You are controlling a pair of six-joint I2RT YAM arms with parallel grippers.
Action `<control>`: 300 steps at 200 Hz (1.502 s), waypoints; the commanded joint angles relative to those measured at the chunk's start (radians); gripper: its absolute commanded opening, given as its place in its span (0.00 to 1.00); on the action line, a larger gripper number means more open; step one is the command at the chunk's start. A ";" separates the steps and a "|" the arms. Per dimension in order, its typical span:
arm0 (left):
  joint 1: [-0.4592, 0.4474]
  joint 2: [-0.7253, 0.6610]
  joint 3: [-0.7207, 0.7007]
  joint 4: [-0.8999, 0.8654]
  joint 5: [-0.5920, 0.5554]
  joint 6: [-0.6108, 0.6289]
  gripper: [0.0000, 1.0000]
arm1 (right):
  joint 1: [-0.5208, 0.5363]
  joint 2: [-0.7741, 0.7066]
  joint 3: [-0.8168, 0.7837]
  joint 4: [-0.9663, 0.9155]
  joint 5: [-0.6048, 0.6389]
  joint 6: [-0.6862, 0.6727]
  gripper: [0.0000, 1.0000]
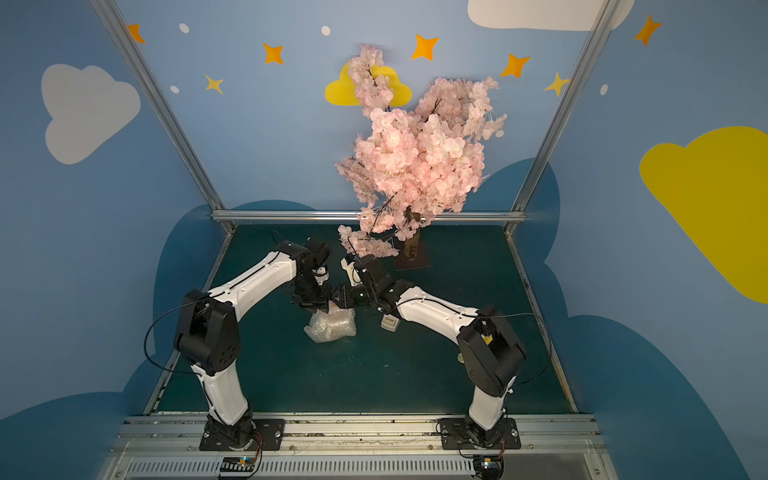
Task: Wrap mugs in bubble wrap
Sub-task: Stick the tape on the bubble wrap, then reset both arms
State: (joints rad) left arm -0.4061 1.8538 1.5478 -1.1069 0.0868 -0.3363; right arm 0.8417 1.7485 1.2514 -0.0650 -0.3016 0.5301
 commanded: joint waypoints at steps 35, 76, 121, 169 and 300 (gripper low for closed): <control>0.035 -0.109 -0.009 0.113 -0.004 0.026 0.42 | 0.010 -0.081 -0.029 -0.022 -0.038 -0.050 0.48; 0.075 -0.168 -0.048 0.126 -0.010 0.052 0.44 | -0.028 -0.154 -0.081 -0.075 0.013 -0.087 0.48; 0.118 -0.294 -0.174 0.239 -0.073 0.101 0.64 | -0.098 -0.330 -0.213 -0.171 0.174 -0.116 0.38; 0.177 -0.491 -0.384 0.487 -0.204 0.136 1.00 | -0.212 -0.591 -0.420 -0.183 0.434 -0.165 0.47; 0.401 -0.522 -1.073 1.548 -0.112 0.337 1.00 | -0.656 -0.647 -0.729 0.218 0.675 -0.456 0.85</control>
State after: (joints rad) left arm -0.0177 1.2407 0.4862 0.2108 -0.0704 -0.0101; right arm 0.2287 1.0809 0.5766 -0.0246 0.3382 0.1806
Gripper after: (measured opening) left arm 0.996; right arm 0.832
